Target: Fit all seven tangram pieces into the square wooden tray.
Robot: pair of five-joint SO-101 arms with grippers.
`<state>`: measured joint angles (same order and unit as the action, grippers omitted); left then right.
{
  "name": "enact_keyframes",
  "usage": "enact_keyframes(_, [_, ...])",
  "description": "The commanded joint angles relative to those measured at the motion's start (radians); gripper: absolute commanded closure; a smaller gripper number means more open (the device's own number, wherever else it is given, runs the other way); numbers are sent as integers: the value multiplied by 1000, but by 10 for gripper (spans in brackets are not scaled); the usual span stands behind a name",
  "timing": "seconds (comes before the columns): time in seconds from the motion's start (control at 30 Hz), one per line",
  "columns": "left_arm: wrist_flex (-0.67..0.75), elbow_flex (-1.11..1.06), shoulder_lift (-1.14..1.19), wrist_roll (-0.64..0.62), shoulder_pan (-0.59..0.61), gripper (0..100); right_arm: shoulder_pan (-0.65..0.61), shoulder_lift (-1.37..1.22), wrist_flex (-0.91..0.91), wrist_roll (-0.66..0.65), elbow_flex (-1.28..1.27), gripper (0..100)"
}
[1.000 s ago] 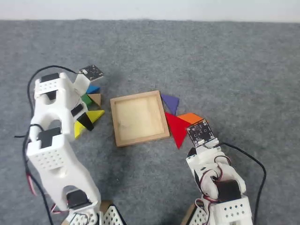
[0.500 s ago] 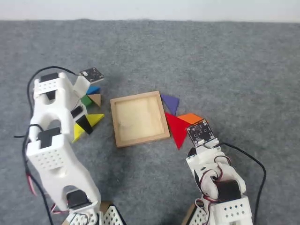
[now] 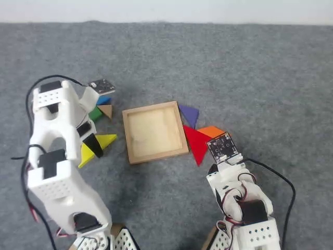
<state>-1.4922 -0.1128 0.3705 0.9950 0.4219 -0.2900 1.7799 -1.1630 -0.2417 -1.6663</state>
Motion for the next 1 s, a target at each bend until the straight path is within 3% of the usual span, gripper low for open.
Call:
enact_keyframes(0.0, [6,-39,-126,6,3,754,8,-13,-10,-12,-18,986])
enact_keyframes(0.17, [32,-87,-267,-103,-25,754,8,-13,-8,-12,-18,986])
enact_keyframes(0.3, [152,-168,-356,-115,-107,752,8,-13,-7,-12,-18,986])
enact_keyframes(0.6, [456,-326,-377,345,-390,754,15,-13,-4,-12,-18,986])
enact_keyframes(0.77, [698,-427,-382,382,-460,754,15,-13,-4,-12,-18,986])
enact_keyframes(0.97, [689,-450,-376,416,-485,752,15,-13,-4,-12,-18,986])
